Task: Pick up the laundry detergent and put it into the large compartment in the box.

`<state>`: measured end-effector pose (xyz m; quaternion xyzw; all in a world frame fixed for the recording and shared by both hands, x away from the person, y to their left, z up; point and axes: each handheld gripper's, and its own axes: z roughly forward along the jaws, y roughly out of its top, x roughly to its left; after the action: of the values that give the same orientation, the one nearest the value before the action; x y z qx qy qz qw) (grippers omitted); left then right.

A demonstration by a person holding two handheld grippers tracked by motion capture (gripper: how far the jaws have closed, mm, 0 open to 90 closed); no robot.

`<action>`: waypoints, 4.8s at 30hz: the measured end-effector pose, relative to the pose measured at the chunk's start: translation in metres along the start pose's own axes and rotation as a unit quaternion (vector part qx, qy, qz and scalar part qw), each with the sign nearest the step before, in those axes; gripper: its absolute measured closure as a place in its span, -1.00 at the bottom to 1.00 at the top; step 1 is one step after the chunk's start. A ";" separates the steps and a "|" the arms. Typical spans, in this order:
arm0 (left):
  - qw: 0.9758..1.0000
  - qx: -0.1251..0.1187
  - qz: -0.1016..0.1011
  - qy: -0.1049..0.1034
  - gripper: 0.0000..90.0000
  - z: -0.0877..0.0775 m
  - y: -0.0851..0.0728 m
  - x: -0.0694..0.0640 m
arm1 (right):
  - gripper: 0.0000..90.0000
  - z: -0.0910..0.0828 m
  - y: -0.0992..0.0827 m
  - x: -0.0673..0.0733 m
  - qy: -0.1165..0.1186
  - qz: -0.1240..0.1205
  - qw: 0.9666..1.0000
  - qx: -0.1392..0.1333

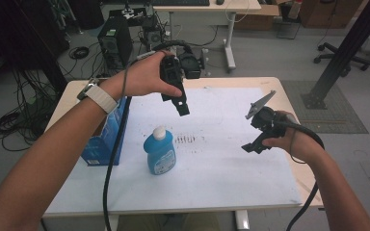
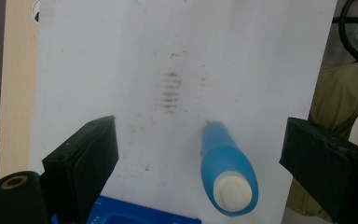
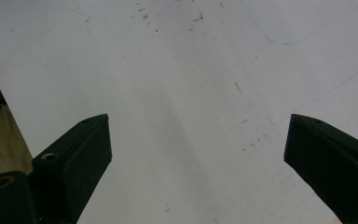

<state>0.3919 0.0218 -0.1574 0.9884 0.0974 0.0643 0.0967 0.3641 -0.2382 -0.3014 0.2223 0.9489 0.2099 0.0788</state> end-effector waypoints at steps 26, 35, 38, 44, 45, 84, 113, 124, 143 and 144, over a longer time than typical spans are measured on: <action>1.000 0.001 -0.025 0.016 -0.79 -0.005 -0.004 -0.001 | -0.82 0.004 0.005 0.003 0.001 -0.011 1.000 0.000; 0.999 -0.004 -0.030 0.014 -0.88 -0.006 -0.003 -0.001 | -0.82 0.005 0.004 0.003 0.002 -0.010 1.000 0.000; 0.999 -0.006 -0.035 0.017 -0.89 -0.006 -0.003 -0.001 | -0.82 0.005 0.003 0.003 0.002 -0.009 1.000 0.000; 0.999 -0.002 -0.046 0.024 -0.85 -0.006 -0.002 -0.001 | -0.82 0.004 0.002 0.003 0.001 -0.008 1.000 0.000; 0.998 -0.003 -0.051 0.027 -0.83 -0.006 -0.002 -0.001 | -0.82 0.004 0.002 0.003 0.000 -0.008 1.000 0.000; 0.986 0.012 -0.159 0.043 -0.82 -0.020 -0.019 -0.005 | -0.82 0.001 0.006 0.006 -0.007 -0.014 1.000 -0.003; 0.979 0.025 -0.200 0.015 -0.80 -0.004 -0.043 -0.012 | -0.82 0.004 0.009 0.008 -0.006 -0.017 1.000 -0.004; 0.977 0.032 -0.211 0.009 -0.80 0.003 -0.052 -0.014 | -0.82 0.006 0.010 0.008 -0.005 -0.018 1.000 -0.001; 0.975 0.030 -0.220 -0.001 -0.78 0.014 -0.061 -0.018 | -0.82 0.008 0.011 0.009 -0.002 -0.021 1.000 0.001; 0.975 0.030 -0.220 -0.001 -0.78 0.016 -0.062 -0.019 | -0.82 0.009 0.011 0.009 -0.001 -0.022 1.000 0.004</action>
<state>0.3647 0.0748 -0.1875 0.9451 0.3147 0.0378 0.0790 0.3623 -0.2220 -0.3050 0.2017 0.9544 0.2037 0.0834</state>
